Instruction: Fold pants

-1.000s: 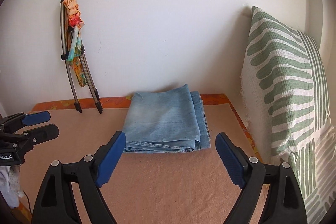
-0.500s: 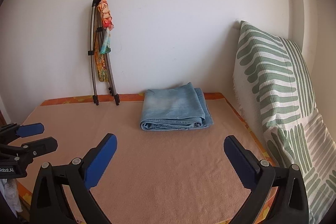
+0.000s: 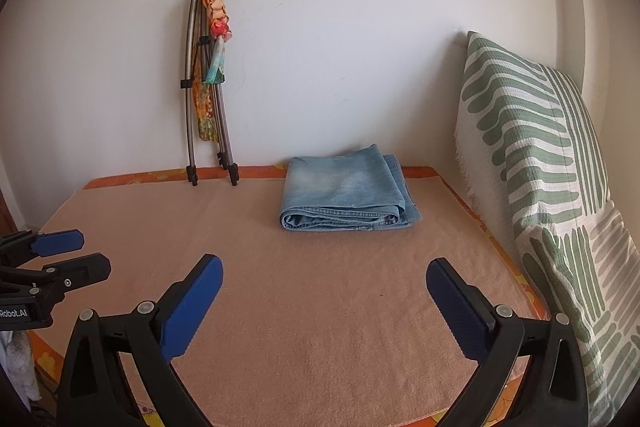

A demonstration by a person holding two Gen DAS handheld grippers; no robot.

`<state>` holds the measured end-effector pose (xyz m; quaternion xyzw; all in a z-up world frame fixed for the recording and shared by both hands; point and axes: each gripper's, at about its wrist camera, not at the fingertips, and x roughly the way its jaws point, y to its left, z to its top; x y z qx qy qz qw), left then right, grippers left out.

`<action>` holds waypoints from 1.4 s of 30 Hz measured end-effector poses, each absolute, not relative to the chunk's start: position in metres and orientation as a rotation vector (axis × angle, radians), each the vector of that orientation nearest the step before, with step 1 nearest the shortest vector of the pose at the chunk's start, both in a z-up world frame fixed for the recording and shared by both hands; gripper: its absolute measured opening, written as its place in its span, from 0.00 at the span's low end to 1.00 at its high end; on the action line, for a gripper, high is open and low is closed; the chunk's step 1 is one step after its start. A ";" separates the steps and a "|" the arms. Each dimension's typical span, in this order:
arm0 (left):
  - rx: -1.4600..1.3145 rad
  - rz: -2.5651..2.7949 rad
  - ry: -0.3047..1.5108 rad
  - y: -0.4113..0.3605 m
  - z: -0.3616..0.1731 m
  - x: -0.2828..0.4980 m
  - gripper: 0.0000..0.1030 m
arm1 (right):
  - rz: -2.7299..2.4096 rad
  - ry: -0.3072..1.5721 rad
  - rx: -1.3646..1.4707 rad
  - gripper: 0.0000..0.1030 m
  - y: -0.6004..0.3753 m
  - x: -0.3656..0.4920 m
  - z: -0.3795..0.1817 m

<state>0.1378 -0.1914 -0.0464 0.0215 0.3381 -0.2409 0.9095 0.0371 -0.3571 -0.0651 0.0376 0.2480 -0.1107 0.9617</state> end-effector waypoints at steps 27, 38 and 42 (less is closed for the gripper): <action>0.086 -0.426 0.684 -0.174 -0.054 0.129 0.73 | -0.198 0.561 0.083 1.00 -0.356 0.049 -0.092; 0.084 -0.421 0.683 -0.175 -0.055 0.130 0.73 | -0.199 0.566 0.092 1.00 -0.359 0.050 -0.092; 0.087 -0.422 0.679 -0.176 -0.055 0.128 0.73 | -0.196 0.569 0.084 1.00 -0.357 0.050 -0.093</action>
